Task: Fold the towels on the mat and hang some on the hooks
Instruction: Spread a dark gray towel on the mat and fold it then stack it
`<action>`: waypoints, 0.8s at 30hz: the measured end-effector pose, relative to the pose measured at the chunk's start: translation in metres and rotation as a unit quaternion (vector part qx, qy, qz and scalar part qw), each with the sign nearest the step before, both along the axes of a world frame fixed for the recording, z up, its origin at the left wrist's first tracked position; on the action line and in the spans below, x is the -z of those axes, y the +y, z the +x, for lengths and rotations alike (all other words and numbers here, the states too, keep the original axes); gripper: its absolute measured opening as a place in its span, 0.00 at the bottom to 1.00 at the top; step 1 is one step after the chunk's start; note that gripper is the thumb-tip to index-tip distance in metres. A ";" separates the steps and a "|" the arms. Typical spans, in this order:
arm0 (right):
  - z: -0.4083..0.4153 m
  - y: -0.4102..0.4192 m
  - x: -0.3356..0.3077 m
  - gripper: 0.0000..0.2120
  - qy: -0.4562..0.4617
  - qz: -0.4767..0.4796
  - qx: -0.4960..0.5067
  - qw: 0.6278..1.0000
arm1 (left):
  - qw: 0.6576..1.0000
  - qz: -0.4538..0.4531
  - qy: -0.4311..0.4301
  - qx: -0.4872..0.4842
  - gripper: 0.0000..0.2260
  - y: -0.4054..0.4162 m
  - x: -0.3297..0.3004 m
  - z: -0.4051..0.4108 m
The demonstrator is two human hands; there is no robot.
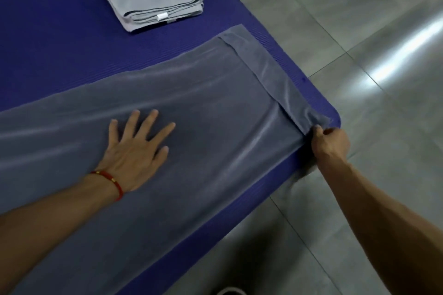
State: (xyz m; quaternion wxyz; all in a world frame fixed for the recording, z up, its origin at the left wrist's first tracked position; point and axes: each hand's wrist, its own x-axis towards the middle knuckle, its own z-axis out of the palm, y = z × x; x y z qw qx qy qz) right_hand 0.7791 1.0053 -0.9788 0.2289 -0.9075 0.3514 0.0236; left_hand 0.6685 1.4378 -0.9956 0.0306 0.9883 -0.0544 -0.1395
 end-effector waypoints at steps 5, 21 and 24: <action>0.002 0.003 -0.002 0.18 -0.070 -0.092 -0.033 0.993 | 0.995 0.004 -0.040 -0.092 0.28 0.016 0.007 0.033; 0.285 0.222 -0.022 0.17 0.020 -0.237 -0.659 0.713 | 0.983 0.014 -0.115 -0.143 0.27 0.019 0.014 0.033; 0.303 0.228 -0.035 0.11 0.032 -0.231 -0.698 0.678 | 0.981 0.014 -0.127 -0.145 0.27 0.018 0.014 0.034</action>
